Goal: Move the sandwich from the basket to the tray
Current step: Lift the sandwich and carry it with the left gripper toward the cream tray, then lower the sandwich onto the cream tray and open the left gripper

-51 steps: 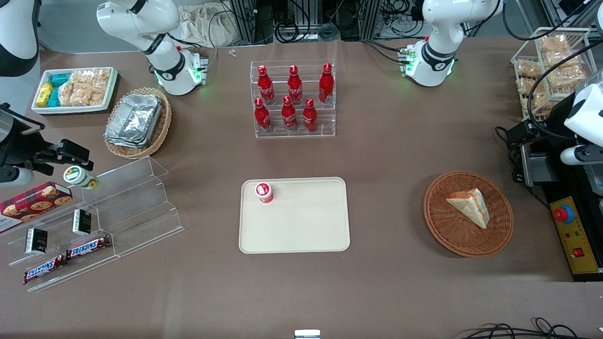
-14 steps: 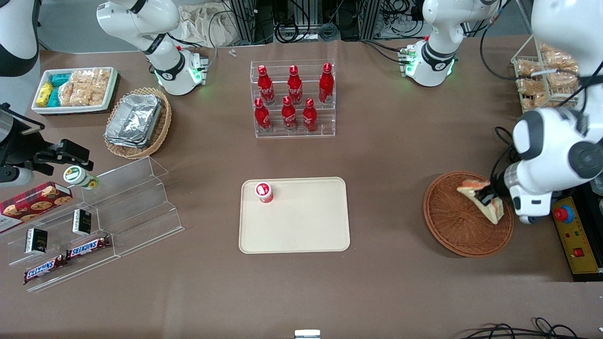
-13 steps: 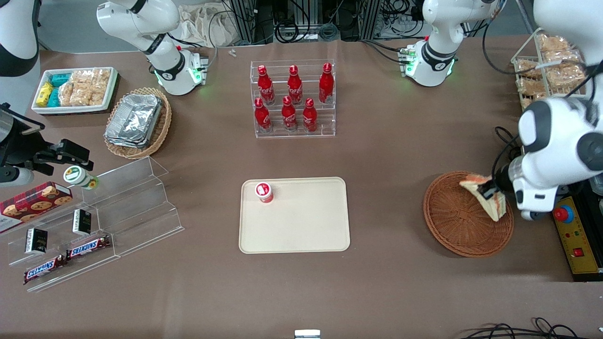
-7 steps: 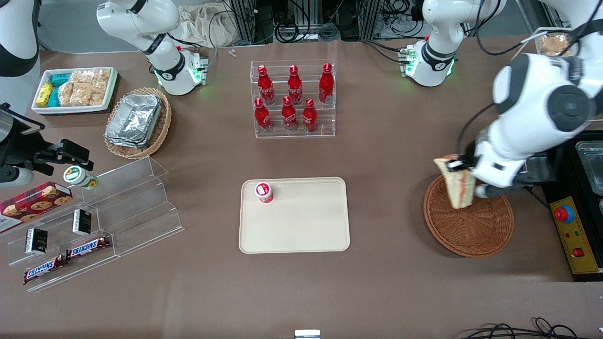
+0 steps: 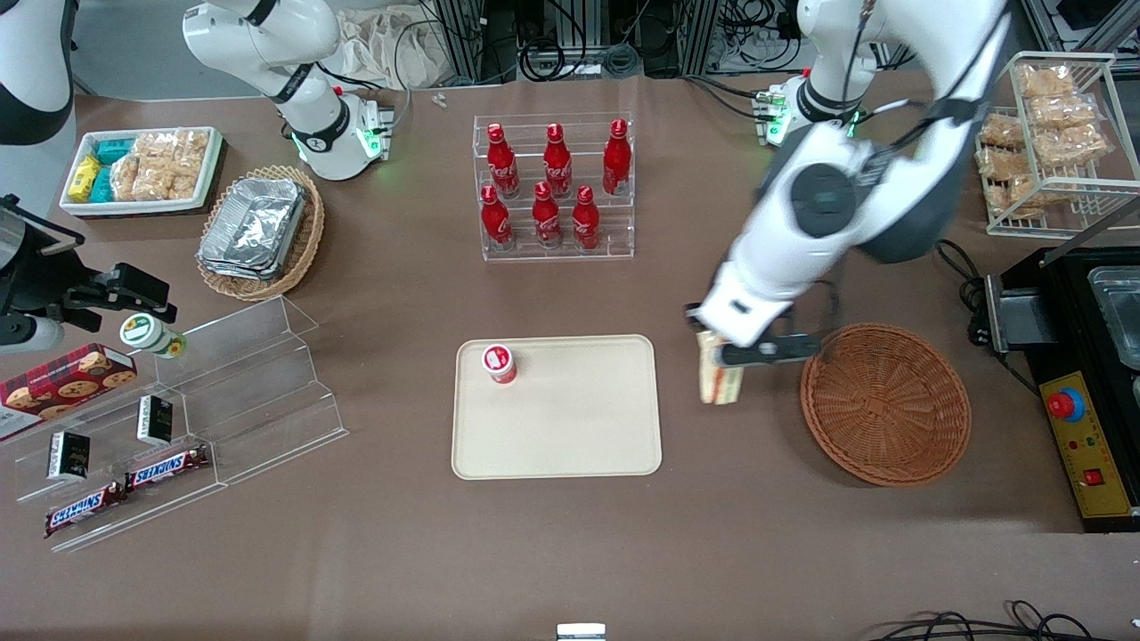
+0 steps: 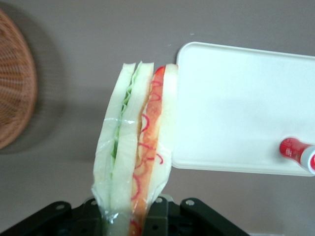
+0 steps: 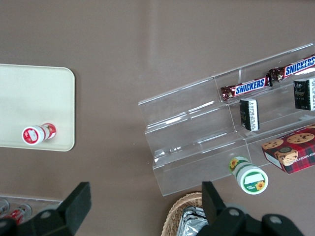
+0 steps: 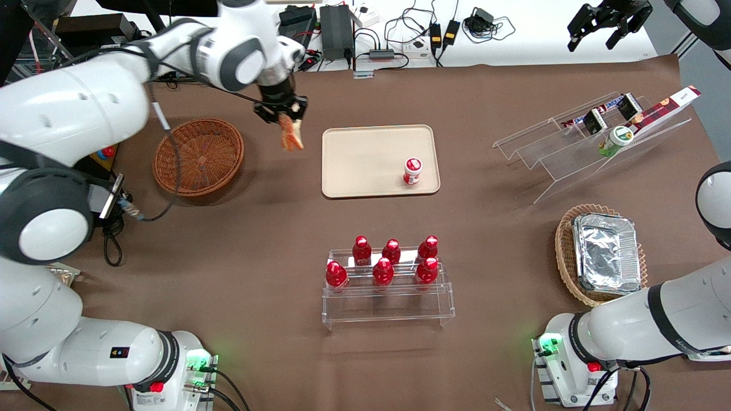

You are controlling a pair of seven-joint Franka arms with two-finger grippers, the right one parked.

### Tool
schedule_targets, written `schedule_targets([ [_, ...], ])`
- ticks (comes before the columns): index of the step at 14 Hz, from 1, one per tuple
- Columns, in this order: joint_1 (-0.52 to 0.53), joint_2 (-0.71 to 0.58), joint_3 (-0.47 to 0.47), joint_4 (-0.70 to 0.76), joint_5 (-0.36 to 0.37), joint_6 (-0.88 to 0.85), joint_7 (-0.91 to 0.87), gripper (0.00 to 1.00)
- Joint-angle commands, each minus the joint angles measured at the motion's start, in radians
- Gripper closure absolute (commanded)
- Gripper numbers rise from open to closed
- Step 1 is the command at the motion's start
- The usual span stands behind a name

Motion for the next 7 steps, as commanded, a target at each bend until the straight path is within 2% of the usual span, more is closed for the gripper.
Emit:
schedule_targets([
  [1, -0.074, 0.222, 0.003, 0.202, 0.116, -0.020, -0.083, 1.00],
  [4, -0.104, 0.371, 0.003, 0.281, 0.166, 0.015, -0.056, 1.00],
  [7, -0.137, 0.449, 0.004, 0.290, 0.205, 0.107, -0.059, 1.00],
])
